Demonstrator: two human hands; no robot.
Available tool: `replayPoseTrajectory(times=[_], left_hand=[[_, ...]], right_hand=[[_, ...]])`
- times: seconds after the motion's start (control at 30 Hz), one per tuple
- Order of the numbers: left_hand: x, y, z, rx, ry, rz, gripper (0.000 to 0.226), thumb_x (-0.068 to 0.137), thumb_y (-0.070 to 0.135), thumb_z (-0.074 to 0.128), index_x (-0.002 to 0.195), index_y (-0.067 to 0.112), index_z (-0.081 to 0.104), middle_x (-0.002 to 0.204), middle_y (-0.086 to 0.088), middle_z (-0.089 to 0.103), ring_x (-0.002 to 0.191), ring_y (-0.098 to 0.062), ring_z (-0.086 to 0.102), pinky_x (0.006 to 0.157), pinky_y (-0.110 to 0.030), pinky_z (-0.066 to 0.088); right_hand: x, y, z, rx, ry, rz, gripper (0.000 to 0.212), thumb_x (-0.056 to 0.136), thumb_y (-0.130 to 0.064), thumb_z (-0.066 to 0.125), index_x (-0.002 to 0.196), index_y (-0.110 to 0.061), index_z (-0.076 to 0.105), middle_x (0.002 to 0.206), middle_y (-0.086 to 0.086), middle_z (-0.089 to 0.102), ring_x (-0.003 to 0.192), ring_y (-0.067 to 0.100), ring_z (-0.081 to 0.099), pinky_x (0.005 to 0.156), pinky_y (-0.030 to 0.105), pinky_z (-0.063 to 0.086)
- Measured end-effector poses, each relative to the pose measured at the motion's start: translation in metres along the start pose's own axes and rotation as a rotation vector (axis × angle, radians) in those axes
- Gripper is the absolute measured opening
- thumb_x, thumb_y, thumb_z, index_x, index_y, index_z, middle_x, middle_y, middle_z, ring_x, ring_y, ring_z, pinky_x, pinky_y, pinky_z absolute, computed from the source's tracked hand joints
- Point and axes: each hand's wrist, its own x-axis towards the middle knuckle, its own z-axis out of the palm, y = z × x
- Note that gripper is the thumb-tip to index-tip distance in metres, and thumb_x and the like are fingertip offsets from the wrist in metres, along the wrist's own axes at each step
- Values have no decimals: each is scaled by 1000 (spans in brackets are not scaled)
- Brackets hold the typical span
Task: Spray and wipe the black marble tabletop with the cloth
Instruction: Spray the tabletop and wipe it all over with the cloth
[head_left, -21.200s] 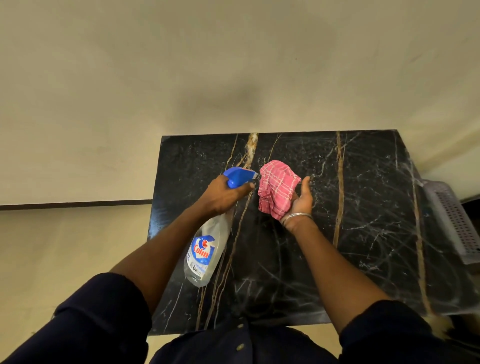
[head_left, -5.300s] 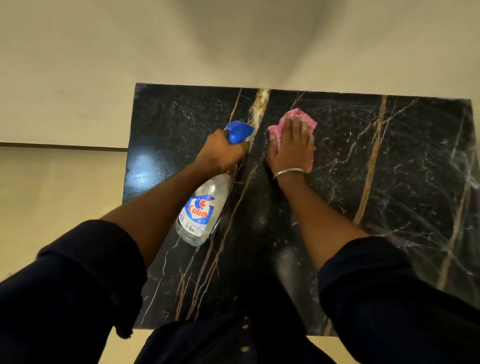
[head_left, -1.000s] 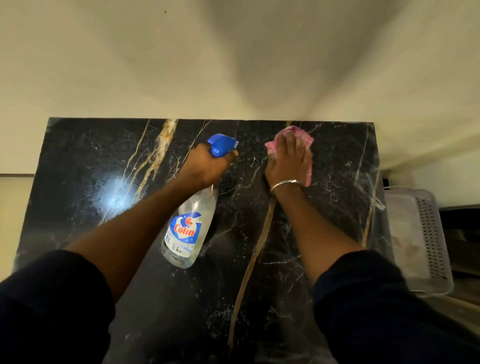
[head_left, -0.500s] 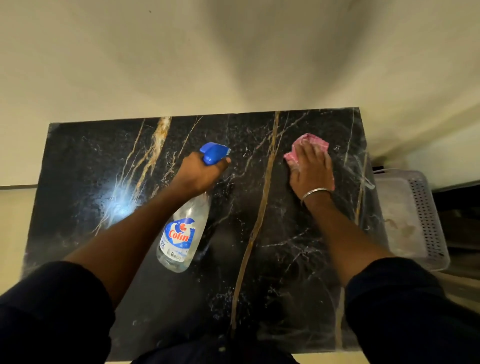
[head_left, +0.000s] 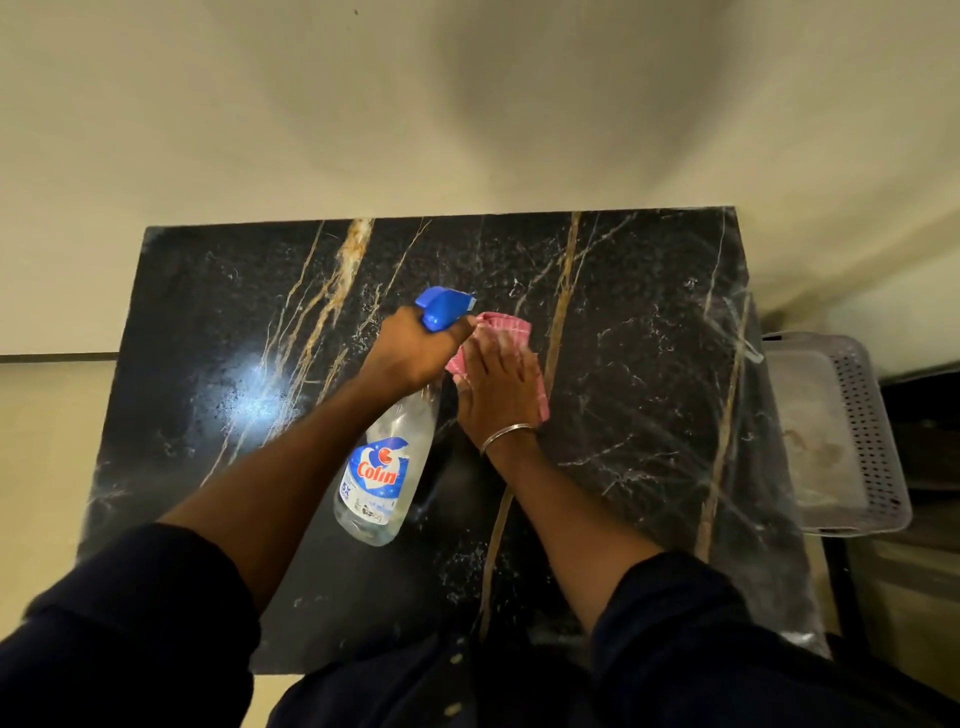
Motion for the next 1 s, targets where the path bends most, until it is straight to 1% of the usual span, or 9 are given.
replayPoseTrajectory(times=[0.13,0.27,0.4,0.47,0.57,0.63,0.73,0.83,1.0], left_hand=[[-5,-1,-2,-4,-18,0,21,92,34,61,95,14,59,82,-14,65,69,-19,60,64,-26,51],[-10,2,-5,-4,-42,15,23,93,37,59,96,14,58,83,-14,65,71,-20,61,68,-32,54],[-13,5,-5,-13,-46,27,24,93,38,59,98,14,58,85,-15,65,71,-20,61,71,-35,55],[-16,4,-5,-39,-43,15,24,92,38,60,97,14,58,86,-16,66,70,-20,61,71,-37,56],[-21,2,-4,-43,-47,0,27,92,39,59,98,13,59,86,-16,66,70,-20,62,70,-36,56],[-24,1,-2,-36,-49,4,27,92,39,60,98,12,60,82,-14,65,69,-18,61,68,-34,55],[-27,1,1,-35,-45,-2,27,92,38,60,96,11,60,78,-9,62,67,-17,59,66,-30,52],[-30,3,4,-17,-30,-4,28,92,37,60,96,10,60,79,-11,64,67,-17,59,66,-32,53],[-34,1,3,-7,-33,26,30,92,38,60,100,9,60,87,-17,67,71,-18,60,67,-27,51]], right_hand=[[0,31,-3,-16,-26,-90,60,99,-43,36,154,-20,26,160,4,28,147,29,24,119,52,18],[-4,109,-14,12,103,146,54,99,-39,39,149,-18,37,155,6,38,144,28,31,116,52,25],[-14,189,-30,46,121,409,61,97,-43,29,152,-16,33,158,9,33,145,32,27,119,51,20],[-15,192,-31,65,116,467,64,96,-43,25,153,-15,31,159,10,30,146,33,25,119,52,17],[-17,157,-26,72,119,513,62,98,-38,34,154,-13,28,160,11,26,147,35,21,118,56,16],[-22,124,-23,70,93,439,62,98,-39,34,154,-14,26,161,10,24,148,35,20,118,57,15],[-30,68,-8,61,29,268,63,97,-44,21,155,-19,22,163,7,20,150,32,17,119,57,16],[-41,20,5,80,-1,135,62,97,-43,23,154,-19,25,162,6,22,149,30,20,118,56,19],[-54,40,5,-24,3,-38,59,98,-45,33,152,-20,33,158,4,32,146,28,27,119,51,19]])
